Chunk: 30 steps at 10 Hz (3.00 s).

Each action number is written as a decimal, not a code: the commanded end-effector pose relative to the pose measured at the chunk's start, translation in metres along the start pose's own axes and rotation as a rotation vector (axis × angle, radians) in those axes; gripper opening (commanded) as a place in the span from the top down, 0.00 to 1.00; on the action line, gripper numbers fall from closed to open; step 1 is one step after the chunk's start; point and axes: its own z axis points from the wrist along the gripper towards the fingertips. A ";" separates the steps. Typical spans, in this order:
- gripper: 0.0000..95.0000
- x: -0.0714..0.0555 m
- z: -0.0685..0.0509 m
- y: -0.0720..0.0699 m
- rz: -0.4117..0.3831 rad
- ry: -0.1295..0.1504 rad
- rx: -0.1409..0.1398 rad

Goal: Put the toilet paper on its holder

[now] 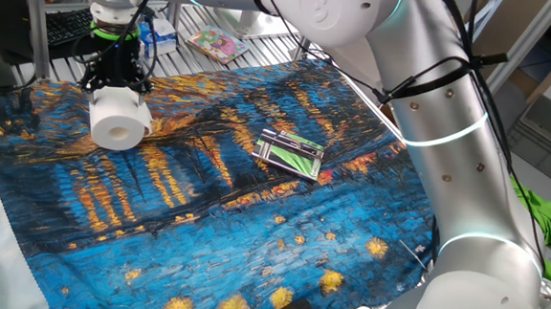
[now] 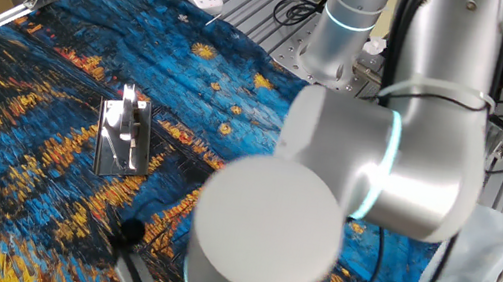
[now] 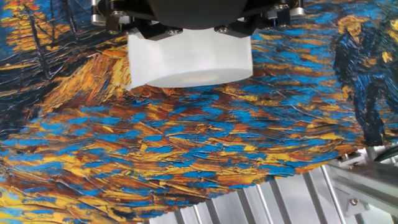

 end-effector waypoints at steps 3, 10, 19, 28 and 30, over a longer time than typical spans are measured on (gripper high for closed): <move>0.00 0.002 0.002 0.000 0.010 0.002 0.000; 0.20 0.003 0.008 0.001 0.069 0.003 -0.056; 1.00 0.003 0.008 0.001 -0.054 0.052 0.001; 1.00 0.004 0.006 -0.001 -0.084 0.097 0.005; 1.00 0.004 0.004 -0.002 -0.086 0.094 0.004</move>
